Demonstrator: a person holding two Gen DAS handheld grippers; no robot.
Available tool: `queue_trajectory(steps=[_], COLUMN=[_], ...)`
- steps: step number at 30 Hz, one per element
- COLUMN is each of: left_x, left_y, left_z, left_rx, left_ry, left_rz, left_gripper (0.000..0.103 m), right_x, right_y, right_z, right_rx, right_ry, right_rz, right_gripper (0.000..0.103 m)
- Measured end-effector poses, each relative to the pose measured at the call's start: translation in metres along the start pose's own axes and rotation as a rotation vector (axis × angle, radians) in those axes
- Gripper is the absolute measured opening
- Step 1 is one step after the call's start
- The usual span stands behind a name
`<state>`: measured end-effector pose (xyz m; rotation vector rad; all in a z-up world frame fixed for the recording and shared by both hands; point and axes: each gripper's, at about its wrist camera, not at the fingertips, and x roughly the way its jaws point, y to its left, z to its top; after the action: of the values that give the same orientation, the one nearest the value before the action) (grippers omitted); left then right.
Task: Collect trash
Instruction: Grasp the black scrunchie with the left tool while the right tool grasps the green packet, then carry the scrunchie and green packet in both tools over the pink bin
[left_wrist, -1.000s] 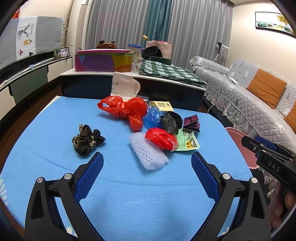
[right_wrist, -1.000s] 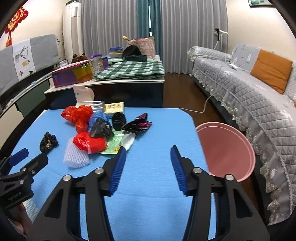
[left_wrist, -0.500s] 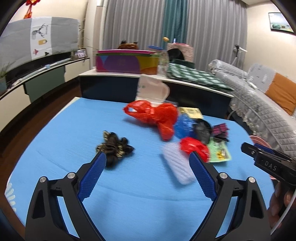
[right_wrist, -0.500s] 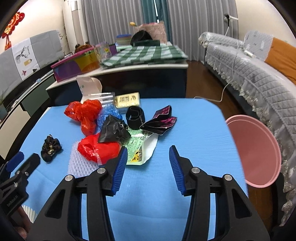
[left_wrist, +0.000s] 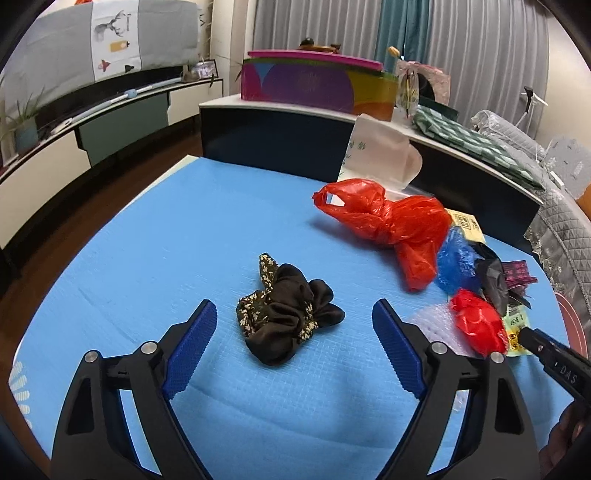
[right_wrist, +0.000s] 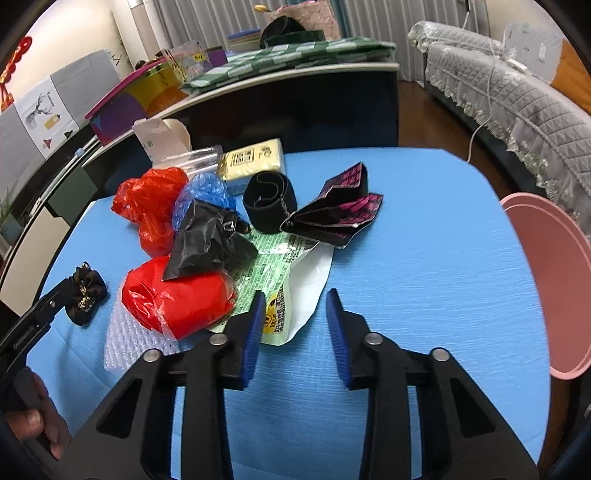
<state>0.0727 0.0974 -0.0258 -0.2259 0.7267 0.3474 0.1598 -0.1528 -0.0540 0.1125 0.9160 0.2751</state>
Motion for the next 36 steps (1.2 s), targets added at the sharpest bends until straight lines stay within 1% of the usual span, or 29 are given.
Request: queue_trajectory(steps=[2,4,6,8,9,11,12,14,18,20,26,28,29,36], left_x=[0.006,0.012,0.017,0.022,0.023,0.024,0.023,0.019,0.01,0.004,-0.02,-0.025,-0.029,-0.046], left_y=[0.0,0.002,0.002,0.003,0.003,0.003,0.003,0.003,-0.004,-0.009,-0.025,-0.027,-0.029,-0.045], left_z=[0.0,0.0,0.0,-0.001,-0.001,-0.001,-0.001,0.0,0.001,0.002,0.001,0.0,-0.001,-0.003], left_rx=[-0.009,-0.021,-0.03,-0.035,-0.036,-0.032,-0.033,-0.035,-0.021,-0.009,0.033,0.037,0.042,0.084], left_ry=[0.024,0.046,0.068,0.096,0.101,0.105,0.105,0.098,0.082,0.071,0.023,0.018,0.012,-0.017], left_rz=[0.003,0.011,0.013,0.01,0.012,0.024,0.022,0.011,-0.023,-0.041,-0.093,-0.107,-0.115,-0.16], left_gripper=[0.078,0.075,0.066,0.054,0.051,0.04,0.04,0.035,0.032,0.022,0.021,0.02,0.01,0.01], right_x=[0.003,0.004,0.003,0.001,-0.001,-0.006,-0.009,-0.015,-0.034,-0.045,-0.08,-0.089,-0.094,-0.131], right_y=[-0.002,-0.001,0.001,0.003,0.004,0.007,0.008,0.009,0.009,0.008,0.001,-0.002,-0.003,-0.018], right_z=[0.0,0.0,0.001,0.002,0.002,0.004,0.004,0.005,0.007,0.008,0.009,0.008,0.008,0.006], right_rx=[0.002,-0.003,-0.015,-0.026,-0.035,-0.048,-0.054,-0.064,-0.076,-0.078,-0.092,-0.092,-0.091,-0.086], right_ry=[0.008,0.007,0.003,0.0,-0.006,-0.016,-0.022,-0.038,-0.081,-0.106,-0.177,-0.193,-0.203,-0.277], right_rz=[0.007,0.016,0.025,0.036,0.041,0.057,0.061,0.067,0.074,0.073,0.052,0.049,0.046,0.03], right_gripper=[0.026,0.024,0.022,0.02,0.002,0.002,0.002,0.001,0.0,0.0,0.0,0.0,0.0,0.0])
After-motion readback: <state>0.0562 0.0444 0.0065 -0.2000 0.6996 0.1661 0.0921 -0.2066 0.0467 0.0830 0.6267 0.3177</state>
